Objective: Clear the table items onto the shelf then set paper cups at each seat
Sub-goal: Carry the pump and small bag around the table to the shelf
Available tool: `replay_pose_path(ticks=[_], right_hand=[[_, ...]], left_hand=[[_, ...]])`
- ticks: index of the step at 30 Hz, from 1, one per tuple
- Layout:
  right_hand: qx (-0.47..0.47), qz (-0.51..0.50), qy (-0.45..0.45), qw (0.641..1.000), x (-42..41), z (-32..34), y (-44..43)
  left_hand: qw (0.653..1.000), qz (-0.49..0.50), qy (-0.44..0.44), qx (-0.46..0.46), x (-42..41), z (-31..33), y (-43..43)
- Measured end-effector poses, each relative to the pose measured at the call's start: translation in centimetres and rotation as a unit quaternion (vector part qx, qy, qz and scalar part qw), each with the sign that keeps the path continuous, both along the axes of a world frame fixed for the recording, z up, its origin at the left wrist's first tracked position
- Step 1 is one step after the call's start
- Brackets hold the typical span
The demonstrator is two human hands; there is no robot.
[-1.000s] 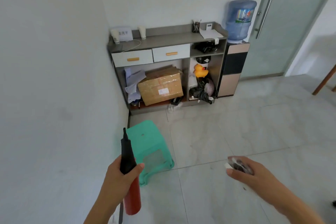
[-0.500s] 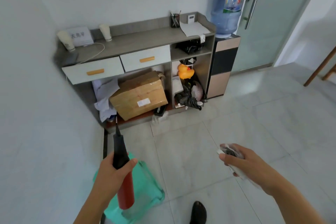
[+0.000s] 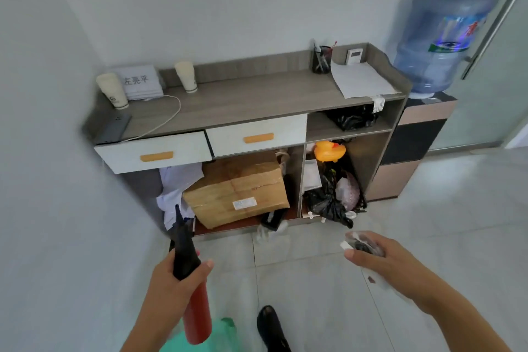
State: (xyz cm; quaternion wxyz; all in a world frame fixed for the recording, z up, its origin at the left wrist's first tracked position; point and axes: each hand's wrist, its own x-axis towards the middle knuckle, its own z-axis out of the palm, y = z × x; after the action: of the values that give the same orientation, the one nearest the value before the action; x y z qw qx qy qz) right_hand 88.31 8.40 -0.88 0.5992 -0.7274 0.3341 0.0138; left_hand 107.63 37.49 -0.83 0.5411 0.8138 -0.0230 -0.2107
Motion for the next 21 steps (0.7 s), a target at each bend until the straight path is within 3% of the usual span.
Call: replay_pose_path(ticks=[13,21], right_hand=[[-0.017,0.004,-0.024,1.000,25.3,3.7,-12.6],[-0.034,0.057,-0.033,0.997,40.6,2.9,-22.6]], left_hand=[[0.996,-0.055,-0.058,-0.025,25.9,3.3,-17.2],[0.995,0.024,-0.086,-0.055,37.8,3.5,-26.5]])
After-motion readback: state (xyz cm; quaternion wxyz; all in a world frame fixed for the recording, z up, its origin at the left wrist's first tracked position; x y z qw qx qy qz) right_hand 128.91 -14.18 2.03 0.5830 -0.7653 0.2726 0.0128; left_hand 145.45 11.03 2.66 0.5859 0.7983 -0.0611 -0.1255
